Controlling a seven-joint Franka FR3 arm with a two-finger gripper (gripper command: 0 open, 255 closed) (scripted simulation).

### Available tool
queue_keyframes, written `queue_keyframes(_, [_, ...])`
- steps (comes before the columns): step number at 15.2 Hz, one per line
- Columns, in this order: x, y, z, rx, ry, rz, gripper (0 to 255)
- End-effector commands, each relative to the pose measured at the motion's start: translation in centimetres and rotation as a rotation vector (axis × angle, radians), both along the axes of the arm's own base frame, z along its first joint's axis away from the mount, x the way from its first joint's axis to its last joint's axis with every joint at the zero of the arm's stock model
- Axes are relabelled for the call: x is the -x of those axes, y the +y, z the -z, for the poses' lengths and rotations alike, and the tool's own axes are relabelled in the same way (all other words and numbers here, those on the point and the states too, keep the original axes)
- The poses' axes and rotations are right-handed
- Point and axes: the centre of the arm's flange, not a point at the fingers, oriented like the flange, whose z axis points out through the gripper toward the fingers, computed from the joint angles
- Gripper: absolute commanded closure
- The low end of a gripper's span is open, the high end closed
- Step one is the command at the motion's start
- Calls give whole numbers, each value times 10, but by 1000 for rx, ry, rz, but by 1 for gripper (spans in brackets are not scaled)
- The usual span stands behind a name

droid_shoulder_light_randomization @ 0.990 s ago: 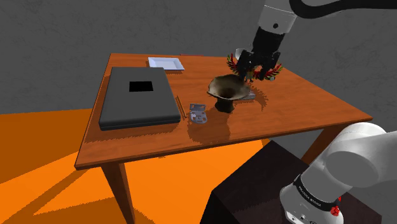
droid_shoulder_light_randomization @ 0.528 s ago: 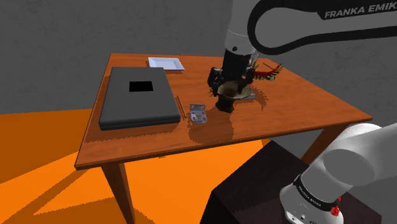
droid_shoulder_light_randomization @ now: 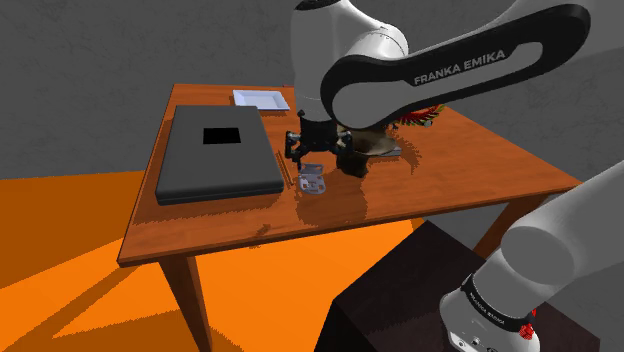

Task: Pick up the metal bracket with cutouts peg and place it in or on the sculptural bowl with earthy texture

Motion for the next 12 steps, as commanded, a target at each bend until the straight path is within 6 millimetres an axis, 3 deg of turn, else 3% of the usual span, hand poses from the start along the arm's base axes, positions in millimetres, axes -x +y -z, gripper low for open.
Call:
queue_keyframes(1, [-9, 11, 12, 11, -9, 37, 0])
queue_keyframes(8, [-12, 0, 50, 11, -9, 37, 0])
queue_keyframes(12, [-12, 0, 50, 11, -9, 37, 0])
